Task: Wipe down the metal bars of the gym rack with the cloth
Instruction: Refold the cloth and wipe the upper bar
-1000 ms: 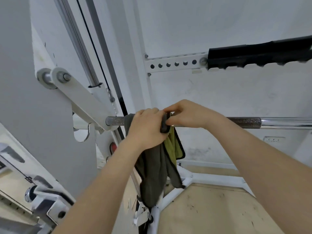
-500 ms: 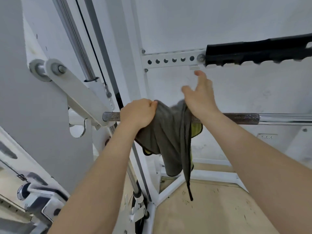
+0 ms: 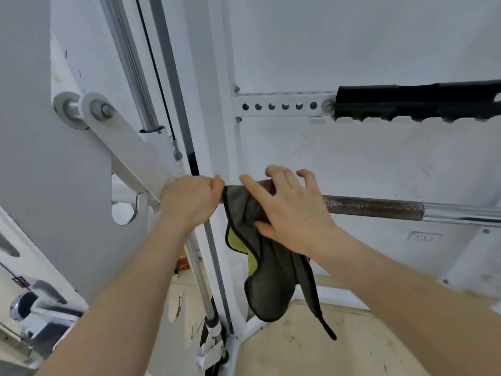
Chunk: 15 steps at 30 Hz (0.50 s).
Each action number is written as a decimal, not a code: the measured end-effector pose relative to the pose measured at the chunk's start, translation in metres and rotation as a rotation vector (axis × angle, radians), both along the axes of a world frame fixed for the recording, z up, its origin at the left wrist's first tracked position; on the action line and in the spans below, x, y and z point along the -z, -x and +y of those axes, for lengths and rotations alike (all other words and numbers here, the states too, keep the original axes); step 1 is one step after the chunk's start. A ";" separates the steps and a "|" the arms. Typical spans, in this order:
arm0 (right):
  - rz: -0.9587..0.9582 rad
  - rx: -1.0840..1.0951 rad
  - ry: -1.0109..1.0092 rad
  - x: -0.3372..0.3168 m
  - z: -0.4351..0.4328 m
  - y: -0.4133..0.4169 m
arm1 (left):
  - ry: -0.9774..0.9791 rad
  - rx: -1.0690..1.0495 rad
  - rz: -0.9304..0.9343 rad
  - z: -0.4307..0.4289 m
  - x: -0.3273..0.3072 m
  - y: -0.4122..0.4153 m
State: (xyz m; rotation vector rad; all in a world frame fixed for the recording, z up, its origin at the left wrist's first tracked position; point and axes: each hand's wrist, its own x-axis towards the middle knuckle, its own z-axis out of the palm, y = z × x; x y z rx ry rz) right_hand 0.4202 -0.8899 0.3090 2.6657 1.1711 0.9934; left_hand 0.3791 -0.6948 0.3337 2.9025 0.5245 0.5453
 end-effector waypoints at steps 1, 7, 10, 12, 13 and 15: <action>0.011 0.043 0.023 0.004 0.013 0.007 | -0.040 -0.015 0.040 0.001 0.002 -0.004; 0.434 -0.015 0.085 -0.033 0.060 -0.012 | -0.132 -0.021 -0.042 0.003 0.011 -0.011; 0.890 -0.097 0.070 -0.048 0.056 -0.027 | -0.189 -0.028 -0.063 0.003 0.015 -0.012; 0.888 -0.084 0.060 -0.049 0.043 -0.027 | -0.166 -0.043 -0.070 0.002 0.012 -0.012; 0.824 -0.047 0.051 -0.046 0.033 -0.027 | -0.148 -0.045 -0.080 0.002 0.011 -0.011; 0.584 0.038 0.036 -0.033 -0.002 -0.025 | -0.104 -0.059 -0.084 0.000 0.009 -0.011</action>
